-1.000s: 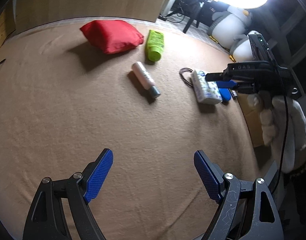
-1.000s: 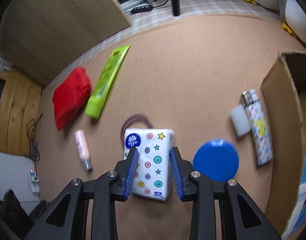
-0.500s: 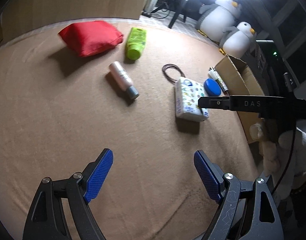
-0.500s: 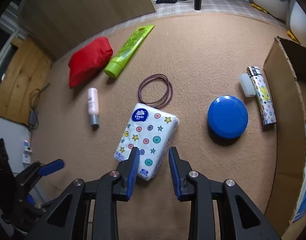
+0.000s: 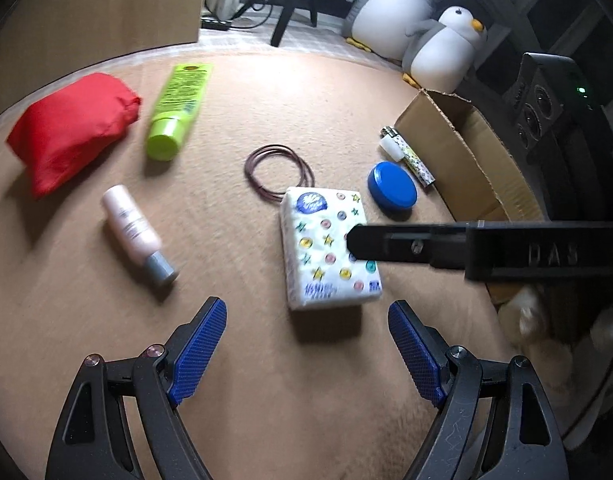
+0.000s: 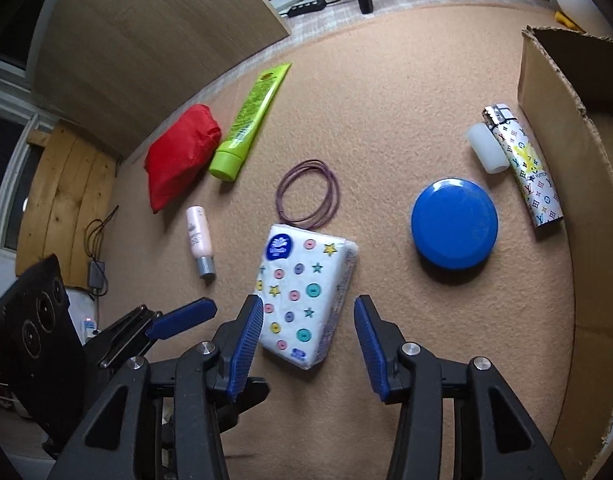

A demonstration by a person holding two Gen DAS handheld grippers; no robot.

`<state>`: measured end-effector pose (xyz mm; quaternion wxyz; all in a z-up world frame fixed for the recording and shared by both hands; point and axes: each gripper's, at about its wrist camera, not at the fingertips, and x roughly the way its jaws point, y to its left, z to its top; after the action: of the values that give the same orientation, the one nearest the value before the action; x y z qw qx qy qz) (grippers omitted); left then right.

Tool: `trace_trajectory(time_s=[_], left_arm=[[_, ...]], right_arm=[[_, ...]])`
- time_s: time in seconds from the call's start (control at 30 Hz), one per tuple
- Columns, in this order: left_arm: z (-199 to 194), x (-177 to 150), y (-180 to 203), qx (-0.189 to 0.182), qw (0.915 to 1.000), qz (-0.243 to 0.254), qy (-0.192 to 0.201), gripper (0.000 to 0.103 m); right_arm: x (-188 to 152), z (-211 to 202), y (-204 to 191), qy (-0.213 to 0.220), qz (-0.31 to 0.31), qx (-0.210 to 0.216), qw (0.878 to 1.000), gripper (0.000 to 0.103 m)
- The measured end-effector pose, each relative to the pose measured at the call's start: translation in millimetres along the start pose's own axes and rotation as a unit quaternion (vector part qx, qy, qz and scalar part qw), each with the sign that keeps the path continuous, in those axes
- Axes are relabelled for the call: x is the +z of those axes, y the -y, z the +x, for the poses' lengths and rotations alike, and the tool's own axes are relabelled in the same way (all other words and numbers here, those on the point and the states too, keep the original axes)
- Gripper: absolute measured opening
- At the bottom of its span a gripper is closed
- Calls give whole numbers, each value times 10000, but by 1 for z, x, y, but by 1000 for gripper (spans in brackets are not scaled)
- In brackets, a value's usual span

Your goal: Organize objects

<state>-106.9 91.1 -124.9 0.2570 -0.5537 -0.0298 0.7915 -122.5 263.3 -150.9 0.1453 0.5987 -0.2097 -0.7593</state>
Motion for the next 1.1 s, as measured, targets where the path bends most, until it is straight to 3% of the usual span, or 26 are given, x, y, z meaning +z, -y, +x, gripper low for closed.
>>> trace_trajectory(time_s=[0.23, 0.6, 0.83, 1.1], left_arm=[[19, 12, 6, -143, 9998, 30, -126, 83], [29, 13, 9, -585, 9981, -124, -171, 60], [25, 1, 14, -682, 9973, -266, -88, 57], [18, -11, 26, -715, 9968, -357, -36, 56]], right_arm=[[3, 8, 3, -109, -62, -11, 9999, 44], [5, 18, 3, -244, -143, 106, 9995, 40], [-6, 6, 0, -79, -268, 26, 9996, 34], [-27, -7, -3, 45, -366, -14, 9993, 34]])
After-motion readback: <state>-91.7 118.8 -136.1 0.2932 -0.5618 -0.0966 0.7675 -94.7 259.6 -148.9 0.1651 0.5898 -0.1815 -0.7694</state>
